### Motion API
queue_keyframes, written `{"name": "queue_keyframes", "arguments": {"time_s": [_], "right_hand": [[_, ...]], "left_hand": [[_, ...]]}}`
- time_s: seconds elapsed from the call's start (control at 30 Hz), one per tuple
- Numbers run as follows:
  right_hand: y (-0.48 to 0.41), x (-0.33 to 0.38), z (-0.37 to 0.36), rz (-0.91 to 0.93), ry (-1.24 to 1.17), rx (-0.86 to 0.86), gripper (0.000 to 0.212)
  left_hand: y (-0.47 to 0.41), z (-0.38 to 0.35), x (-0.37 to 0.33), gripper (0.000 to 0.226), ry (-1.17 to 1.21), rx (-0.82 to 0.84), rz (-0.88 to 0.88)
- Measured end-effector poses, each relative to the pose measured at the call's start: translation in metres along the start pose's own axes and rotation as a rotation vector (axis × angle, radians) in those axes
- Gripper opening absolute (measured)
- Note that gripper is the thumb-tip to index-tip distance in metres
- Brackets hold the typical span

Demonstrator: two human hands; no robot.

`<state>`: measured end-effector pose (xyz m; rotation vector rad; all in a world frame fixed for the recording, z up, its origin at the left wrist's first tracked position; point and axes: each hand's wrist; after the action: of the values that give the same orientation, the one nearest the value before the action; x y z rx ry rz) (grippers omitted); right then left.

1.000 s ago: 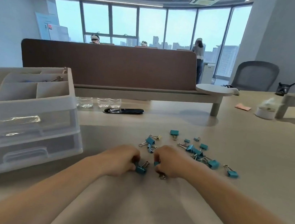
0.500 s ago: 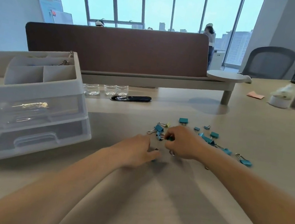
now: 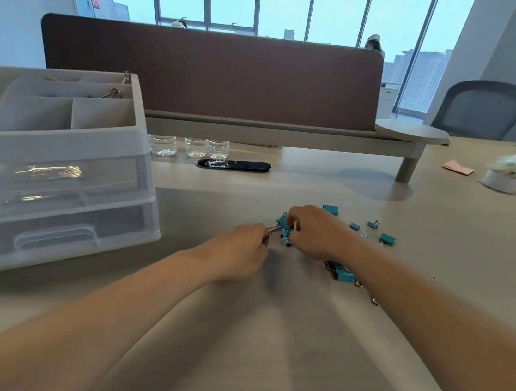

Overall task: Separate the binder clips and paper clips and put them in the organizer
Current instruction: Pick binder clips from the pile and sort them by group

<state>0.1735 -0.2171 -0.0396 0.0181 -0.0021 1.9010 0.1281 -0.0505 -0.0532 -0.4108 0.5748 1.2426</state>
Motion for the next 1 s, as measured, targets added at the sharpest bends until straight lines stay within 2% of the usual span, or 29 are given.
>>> {"name": "queue_keyframes", "arguments": {"time_s": [0.07,0.17,0.33,0.6,0.7,0.8,1.0], "right_hand": [[-0.004,-0.001,-0.001,0.023,0.062,0.022,0.040],[-0.007,-0.002,-0.002,0.077,0.112,0.051,0.047],[-0.011,-0.005,-0.003,0.115,0.150,0.044,0.037],[-0.008,-0.014,-0.001,0.123,0.135,0.060,0.043],[-0.008,-0.021,0.002,0.121,0.139,0.026,0.036],[-0.011,-0.024,0.001,0.094,0.157,0.002,0.033],[-0.017,-0.022,-0.002,0.057,0.129,0.039,0.027]], "left_hand": [[-0.004,0.000,0.002,0.021,0.034,-0.001,0.011],[-0.009,0.000,0.004,0.023,0.062,0.005,0.020],[-0.014,0.000,0.008,0.020,0.090,-0.009,0.016],[-0.038,0.008,0.008,0.022,0.026,-0.064,0.014],[-0.054,0.013,0.004,0.025,0.014,-0.088,0.005],[-0.071,0.014,0.002,0.018,-0.009,-0.106,0.004],[-0.091,0.002,-0.002,0.036,-0.082,-0.093,-0.003]]}}
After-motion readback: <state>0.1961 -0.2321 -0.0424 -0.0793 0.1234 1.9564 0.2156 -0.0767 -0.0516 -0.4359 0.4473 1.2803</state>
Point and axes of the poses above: each hand's wrist, its own y-axis away from the middle knuckle, its own z-axis out of the back of the hand, x = y × z, and after that the axes turned 14 degrees about y, right-handed
